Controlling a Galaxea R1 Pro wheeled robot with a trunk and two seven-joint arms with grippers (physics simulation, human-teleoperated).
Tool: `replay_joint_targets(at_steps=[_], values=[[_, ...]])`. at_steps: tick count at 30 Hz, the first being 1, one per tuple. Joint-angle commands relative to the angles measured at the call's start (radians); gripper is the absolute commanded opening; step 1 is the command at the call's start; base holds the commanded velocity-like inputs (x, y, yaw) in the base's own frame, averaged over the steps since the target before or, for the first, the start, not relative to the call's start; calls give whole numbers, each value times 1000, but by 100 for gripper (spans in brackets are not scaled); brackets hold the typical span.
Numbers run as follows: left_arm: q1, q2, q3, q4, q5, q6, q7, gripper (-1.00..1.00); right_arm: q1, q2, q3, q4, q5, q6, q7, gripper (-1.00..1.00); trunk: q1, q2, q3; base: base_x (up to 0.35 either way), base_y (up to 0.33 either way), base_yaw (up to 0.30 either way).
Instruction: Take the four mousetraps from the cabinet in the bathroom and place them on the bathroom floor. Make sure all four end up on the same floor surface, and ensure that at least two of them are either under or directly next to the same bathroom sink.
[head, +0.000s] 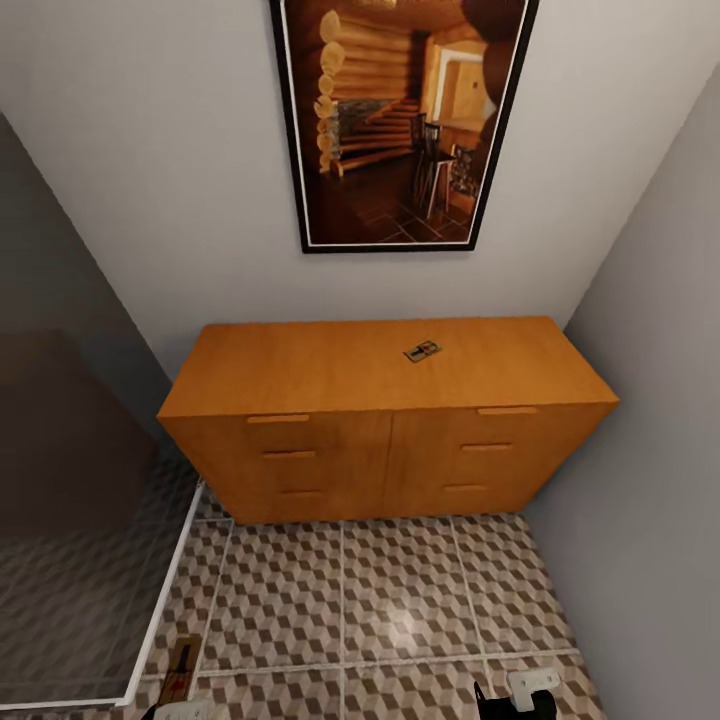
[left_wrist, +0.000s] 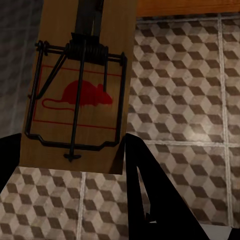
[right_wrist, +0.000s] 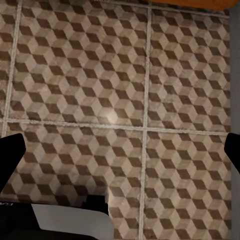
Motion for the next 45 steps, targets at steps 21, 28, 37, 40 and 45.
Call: replay_joint_targets(at_steps=[21, 28, 37, 40, 45], values=[[-1, -1, -8, 3, -3, -4, 9, -100, -1, -2, 11, 1, -2, -42, -7, 100, 1, -2, -1, 0, 0, 2], [16, 3, -11, 3, -1, 13, 12, -100, -18, 15, 16, 19, 15, -26, 10, 100, 1, -2, -1, 0, 0, 0], [64, 10, -10, 4, 0, 62, 14, -100, -69, 66, 16, 19, 3, -53, 2, 100, 1, -2, -1, 0, 0, 0], [64, 11, -10, 3, 1, 64, 14, -100, -66, 83, 16, 15, 2, -55, -1, 100, 1, -2, -1, 0, 0, 0], [64, 12, -10, 4, 1, 64, 14, -100, -65, 106, 16, 14, 2, -56, -2, 100, 1, -2, -1, 0, 0, 0]])
